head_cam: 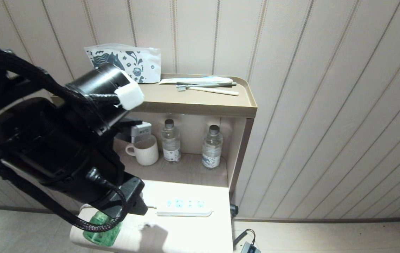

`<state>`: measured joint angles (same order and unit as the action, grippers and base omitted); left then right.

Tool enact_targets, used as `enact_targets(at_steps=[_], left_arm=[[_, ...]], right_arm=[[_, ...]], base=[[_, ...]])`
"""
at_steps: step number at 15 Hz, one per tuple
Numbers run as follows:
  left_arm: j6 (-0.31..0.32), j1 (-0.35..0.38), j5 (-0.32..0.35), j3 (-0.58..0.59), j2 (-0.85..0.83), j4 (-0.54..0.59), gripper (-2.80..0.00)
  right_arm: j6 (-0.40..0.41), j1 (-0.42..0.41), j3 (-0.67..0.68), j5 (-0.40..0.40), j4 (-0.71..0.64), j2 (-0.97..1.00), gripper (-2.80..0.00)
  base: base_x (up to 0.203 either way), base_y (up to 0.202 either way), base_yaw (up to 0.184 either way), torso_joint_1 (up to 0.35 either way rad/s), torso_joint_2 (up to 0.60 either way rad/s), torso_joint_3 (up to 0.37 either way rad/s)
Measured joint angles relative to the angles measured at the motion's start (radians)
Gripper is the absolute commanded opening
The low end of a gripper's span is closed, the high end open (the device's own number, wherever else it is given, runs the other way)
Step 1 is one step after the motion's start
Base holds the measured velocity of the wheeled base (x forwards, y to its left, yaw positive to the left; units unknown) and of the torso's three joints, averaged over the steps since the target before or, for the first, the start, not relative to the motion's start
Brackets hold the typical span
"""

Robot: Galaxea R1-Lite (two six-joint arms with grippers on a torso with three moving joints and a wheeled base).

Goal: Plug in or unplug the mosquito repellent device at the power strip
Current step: Insert the plug into the socket

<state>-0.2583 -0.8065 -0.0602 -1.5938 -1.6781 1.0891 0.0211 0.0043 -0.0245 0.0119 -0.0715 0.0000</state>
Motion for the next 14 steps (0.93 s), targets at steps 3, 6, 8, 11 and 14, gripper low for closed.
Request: enact_targets(at_steps=[3,6,8,11,14], left_arm=[[-0.076,-0.016,0.019,-0.066,-0.115,0.015,-2.8],[-0.108,-0.019,0.016,-0.175,-0.266,0.05,-2.8],[0.03,-0.018,0.018,-0.211,-0.333,0.023,-2.8],[0.313,0.008,0.013,-0.193,-0.38,-0.117,-2.8],[0.497,0.033,0.011,-0.154,-0.394,-0.221,-2.8]], right_arm=[[0.0,0.0,0.0,0.0,0.0,0.0,-2.8],[0.0,0.0,0.0,0.0,0.0,0.0,-2.8],[0.0,0.0,0.0,0.0,0.0,0.0,-2.8],[0.0,0.0,0.0,0.0,0.0,0.0,-2.8],[0.0,0.0,0.0,0.0,0.0,0.0,-2.8]], base=[[0.0,0.0,0.0,0.0,0.0,0.0],[0.0,0.0,0.0,0.0,0.0,0.0],[0.0,0.0,0.0,0.0,0.0,0.0],[0.0,0.0,0.0,0.0,0.0,0.0],[0.0,0.0,0.0,0.0,0.0,0.0]])
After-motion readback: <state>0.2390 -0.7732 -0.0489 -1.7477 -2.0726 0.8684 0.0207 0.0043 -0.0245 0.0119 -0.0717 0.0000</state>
